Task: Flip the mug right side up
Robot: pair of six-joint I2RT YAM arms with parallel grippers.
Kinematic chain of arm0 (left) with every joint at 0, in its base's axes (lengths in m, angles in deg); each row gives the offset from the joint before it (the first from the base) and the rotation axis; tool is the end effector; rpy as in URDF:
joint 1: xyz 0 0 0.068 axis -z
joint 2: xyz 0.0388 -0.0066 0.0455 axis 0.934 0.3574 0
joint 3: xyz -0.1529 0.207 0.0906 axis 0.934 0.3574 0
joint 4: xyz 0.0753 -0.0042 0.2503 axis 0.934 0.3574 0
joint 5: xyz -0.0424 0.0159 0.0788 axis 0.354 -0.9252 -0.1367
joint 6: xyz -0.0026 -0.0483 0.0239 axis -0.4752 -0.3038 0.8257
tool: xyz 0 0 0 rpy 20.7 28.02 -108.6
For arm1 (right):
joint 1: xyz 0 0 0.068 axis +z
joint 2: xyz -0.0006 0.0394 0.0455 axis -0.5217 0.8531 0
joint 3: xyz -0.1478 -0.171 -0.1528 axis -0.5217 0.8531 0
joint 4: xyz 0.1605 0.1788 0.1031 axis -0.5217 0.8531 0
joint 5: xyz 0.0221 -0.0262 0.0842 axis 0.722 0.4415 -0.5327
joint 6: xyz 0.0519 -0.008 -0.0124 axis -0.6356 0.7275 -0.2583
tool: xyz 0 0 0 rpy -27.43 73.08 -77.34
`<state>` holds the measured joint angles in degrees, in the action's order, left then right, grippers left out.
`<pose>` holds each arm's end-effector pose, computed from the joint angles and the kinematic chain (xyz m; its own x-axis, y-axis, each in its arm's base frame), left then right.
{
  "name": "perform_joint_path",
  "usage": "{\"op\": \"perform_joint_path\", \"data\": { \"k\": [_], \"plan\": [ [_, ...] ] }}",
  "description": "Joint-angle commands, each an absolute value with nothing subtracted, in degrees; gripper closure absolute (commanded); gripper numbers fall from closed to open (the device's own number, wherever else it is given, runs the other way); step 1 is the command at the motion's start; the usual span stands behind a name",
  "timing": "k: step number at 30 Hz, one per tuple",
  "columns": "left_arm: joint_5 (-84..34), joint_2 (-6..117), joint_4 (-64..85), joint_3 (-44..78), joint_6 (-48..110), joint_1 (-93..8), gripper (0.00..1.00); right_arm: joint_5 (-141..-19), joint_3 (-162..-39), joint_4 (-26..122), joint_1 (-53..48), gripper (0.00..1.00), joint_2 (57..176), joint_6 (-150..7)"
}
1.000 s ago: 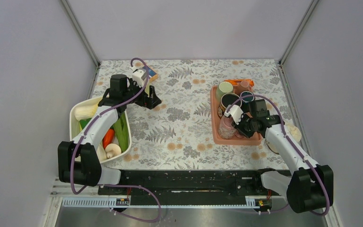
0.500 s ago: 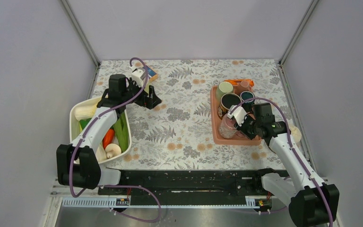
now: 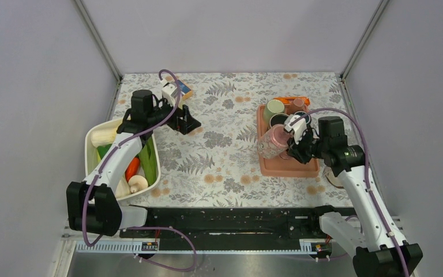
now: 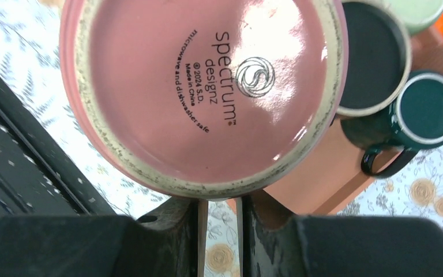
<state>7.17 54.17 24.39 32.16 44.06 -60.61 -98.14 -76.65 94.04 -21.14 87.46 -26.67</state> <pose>0.2822 -0.0655 0.3045 -0.4531 0.0896 -0.8870 0.6914 0.6634 -0.2861 0.1699 0.0468 0.3023 -0.2901 -0.6137 -0.7343 -0.8002 0.5764 -0.1655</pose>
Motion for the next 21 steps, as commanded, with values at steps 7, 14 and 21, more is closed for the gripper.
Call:
{"op": "perform_joint_path", "data": {
  "k": [7, 14, 21],
  "plan": [
    [20.2, 50.4, 9.0, 34.3, 37.2, -58.1, 0.01, -110.5, -89.2, 76.1, -21.3, 1.0, 87.1, -51.5],
    [24.4, 51.3, -4.4, 38.7, 27.7, -55.1, 0.01, -113.7, -92.1, 61.2, -21.3, 1.0, 92.6, -71.3],
    [26.5, 53.6, -16.7, 40.8, 18.6, -52.3, 0.01, -119.1, -91.8, 40.6, -21.2, 1.0, 99.5, -92.5]
  ]
}}
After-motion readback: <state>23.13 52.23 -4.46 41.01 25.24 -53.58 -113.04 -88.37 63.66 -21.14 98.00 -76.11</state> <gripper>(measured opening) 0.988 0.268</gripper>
